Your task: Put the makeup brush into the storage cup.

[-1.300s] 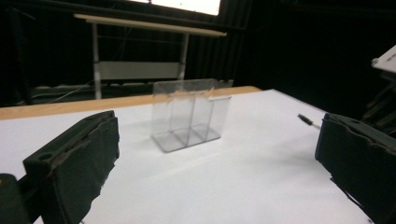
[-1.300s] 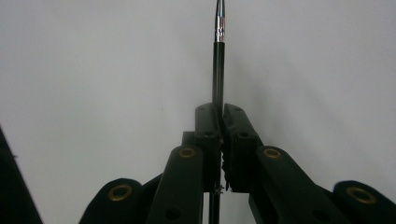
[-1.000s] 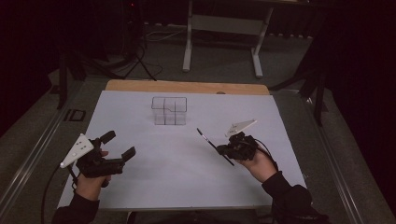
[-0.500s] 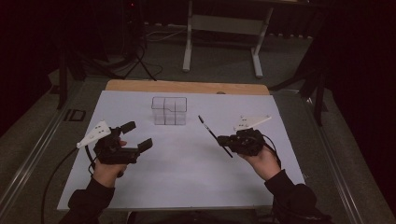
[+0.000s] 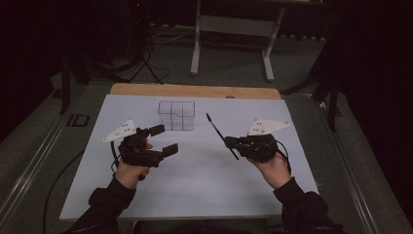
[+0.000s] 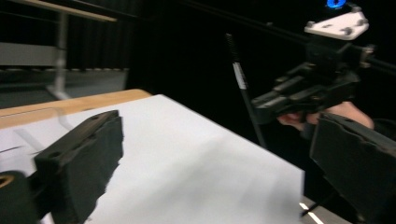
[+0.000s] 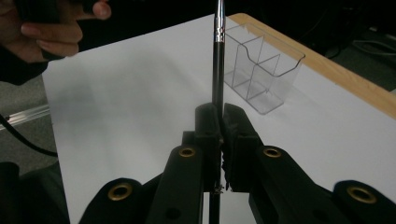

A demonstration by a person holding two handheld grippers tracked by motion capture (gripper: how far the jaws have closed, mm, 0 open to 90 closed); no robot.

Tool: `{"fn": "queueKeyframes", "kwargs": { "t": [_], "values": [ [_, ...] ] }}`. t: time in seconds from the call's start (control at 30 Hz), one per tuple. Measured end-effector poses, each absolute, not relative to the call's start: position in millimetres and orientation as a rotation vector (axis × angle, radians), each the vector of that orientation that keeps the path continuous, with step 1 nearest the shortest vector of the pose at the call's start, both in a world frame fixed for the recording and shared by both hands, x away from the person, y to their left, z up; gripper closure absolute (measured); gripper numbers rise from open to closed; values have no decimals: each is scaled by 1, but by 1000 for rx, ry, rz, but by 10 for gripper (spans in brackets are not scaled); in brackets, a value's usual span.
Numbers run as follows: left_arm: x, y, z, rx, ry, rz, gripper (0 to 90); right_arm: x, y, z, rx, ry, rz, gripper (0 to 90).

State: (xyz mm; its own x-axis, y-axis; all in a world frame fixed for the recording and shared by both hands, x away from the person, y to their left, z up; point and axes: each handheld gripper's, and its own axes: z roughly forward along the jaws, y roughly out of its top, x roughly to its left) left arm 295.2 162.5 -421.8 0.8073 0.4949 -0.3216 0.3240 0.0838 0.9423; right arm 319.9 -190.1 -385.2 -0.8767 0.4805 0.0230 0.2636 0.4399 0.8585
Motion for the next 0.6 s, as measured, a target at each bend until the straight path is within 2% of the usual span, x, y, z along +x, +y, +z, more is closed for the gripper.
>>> {"fn": "queueKeyframes", "kwargs": {
  "t": [0.4,0.57,0.6],
  "values": [
    [313,129,-427,1571,651,39,72,312,-178,-391,609,2412,1484,856],
    [318,122,-429,1546,644,6,170,310,-176,-394,601,2409,1499,856],
    [318,121,-429,1544,643,4,215,310,-176,-394,604,2411,1509,856]
  ]
}}
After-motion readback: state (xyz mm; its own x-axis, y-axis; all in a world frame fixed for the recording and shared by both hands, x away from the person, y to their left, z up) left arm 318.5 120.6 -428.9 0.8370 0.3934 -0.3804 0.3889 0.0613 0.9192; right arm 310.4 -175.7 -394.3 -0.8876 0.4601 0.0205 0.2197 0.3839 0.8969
